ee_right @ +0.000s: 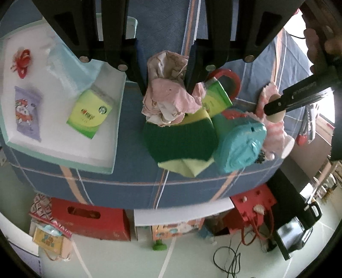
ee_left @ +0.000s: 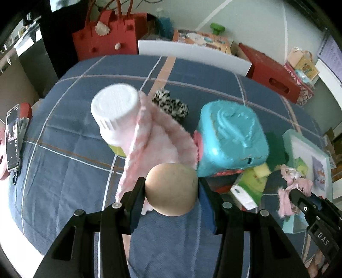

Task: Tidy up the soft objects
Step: 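Carry the puff and pink cloth into the tray and open both grippers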

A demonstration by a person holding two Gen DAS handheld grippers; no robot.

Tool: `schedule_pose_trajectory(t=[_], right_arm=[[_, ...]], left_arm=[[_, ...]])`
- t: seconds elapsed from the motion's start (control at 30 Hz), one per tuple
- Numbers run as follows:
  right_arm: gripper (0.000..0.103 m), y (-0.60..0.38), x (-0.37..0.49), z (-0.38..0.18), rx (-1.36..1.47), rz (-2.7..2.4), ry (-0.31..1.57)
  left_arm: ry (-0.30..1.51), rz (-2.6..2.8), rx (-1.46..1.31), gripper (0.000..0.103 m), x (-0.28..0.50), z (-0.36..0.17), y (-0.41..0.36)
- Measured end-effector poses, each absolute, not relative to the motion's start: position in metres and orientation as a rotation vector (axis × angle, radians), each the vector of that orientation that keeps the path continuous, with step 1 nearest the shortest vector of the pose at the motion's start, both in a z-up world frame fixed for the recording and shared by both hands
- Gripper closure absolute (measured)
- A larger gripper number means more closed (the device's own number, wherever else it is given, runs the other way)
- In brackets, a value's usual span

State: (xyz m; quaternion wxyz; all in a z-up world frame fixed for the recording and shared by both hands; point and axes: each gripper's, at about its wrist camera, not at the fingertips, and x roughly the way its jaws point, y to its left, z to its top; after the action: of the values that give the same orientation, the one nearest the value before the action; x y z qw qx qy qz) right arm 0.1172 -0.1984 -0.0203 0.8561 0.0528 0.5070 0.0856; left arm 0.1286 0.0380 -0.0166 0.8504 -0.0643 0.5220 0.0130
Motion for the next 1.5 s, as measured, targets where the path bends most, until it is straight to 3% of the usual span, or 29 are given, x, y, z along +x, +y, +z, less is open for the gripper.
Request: schedule_pose_trajectory(t=[0.33, 0.7, 1.5], right_arm=[[0.068, -0.215, 0.120, 0.005, 0.122, 0.133, 1.009], [0.068, -0.265, 0.139, 0.033, 0.185, -0.006, 0.970], [0.068, -0.414, 0.111, 0.007, 0.364, -0.501, 0.991]], left_arm=[[1.048, -0.027, -0.135, 0.053, 0.123, 0.011, 0.019], [1.024, -0.195, -0.081, 0.053, 0.147, 0.044, -0.054], [1.008, -0.458, 0.179, 0.053, 0.160, 0.004, -0.204]])
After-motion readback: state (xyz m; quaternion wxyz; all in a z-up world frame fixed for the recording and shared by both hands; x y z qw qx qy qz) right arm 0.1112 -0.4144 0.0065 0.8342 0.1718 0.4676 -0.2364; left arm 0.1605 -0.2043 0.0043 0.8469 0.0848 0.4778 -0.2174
